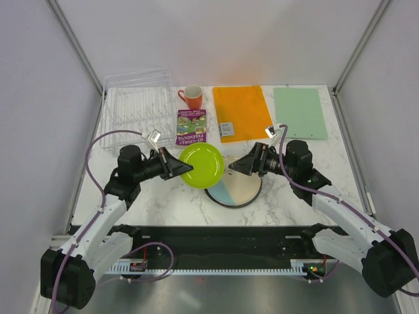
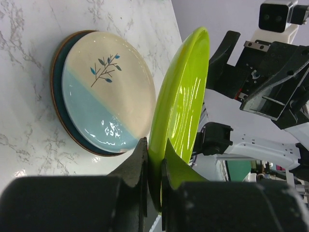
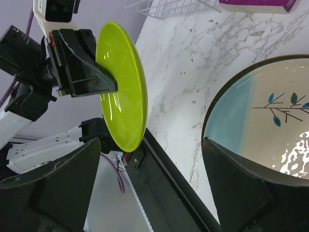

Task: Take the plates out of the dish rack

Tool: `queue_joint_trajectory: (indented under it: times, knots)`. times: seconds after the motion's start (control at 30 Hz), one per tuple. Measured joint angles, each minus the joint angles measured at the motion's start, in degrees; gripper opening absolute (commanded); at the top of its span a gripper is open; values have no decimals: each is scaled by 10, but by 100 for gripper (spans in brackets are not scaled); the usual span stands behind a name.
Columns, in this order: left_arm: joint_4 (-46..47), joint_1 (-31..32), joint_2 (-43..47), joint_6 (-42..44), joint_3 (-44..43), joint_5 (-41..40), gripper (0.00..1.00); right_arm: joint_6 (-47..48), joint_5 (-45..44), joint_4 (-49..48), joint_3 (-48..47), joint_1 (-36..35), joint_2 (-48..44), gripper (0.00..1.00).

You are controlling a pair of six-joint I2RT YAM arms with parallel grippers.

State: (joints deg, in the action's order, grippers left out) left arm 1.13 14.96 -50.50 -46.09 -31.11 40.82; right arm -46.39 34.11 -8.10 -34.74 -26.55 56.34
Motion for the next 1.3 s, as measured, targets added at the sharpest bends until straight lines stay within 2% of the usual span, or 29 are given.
queue_joint_trajectory:
  times: [0.37,0.43,0.47,0.5,0.57,0.6,0.63,0.7,0.73,0.77,0.8,0.87,0.9,0.97,1.13,1.3]
  knots:
    - [44,33,3,-35,18,-2,2,-21,-8,-73,0,-35,89,91]
    - [55,44,1,-39,21,-3,2,-22,-9,-86,-3,-45,107,84]
    - [59,50,0,-41,22,-3,2,-23,-9,-90,-4,-46,114,73]
    - [63,55,-3,-41,23,-4,2,-24,-10,-94,-6,-54,124,53]
    - [67,66,-11,-42,24,-9,2,-21,-9,-97,-11,-61,134,27]
    - [66,71,-16,-42,26,-20,2,-25,-4,-104,-15,-64,139,0]
    - [66,74,-20,-42,28,-25,2,-23,-4,-105,-19,-68,142,0]
    - [63,75,-23,-42,30,-35,38,-14,-14,-94,-26,-70,142,0]
    - [57,78,-21,-39,28,-43,50,-8,-19,-86,-26,-70,142,0]
    - [46,81,-18,-35,28,-56,67,-2,-24,-74,-29,-70,140,0]
    - [28,82,-16,-24,26,-73,75,11,-40,-55,-31,-72,134,0]
    - [-21,82,-11,-1,21,-116,82,36,-81,-9,-33,-71,114,0]
    - [-48,82,-7,10,18,-142,93,47,-104,16,-34,-70,101,0]
    - [-102,82,6,33,10,-198,96,68,-150,61,-34,-68,75,0]
    - [-213,82,80,83,-8,-342,96,93,-211,123,-33,-60,60,0]
    - [-269,82,163,101,-16,-427,97,94,-241,158,-23,-58,78,1]
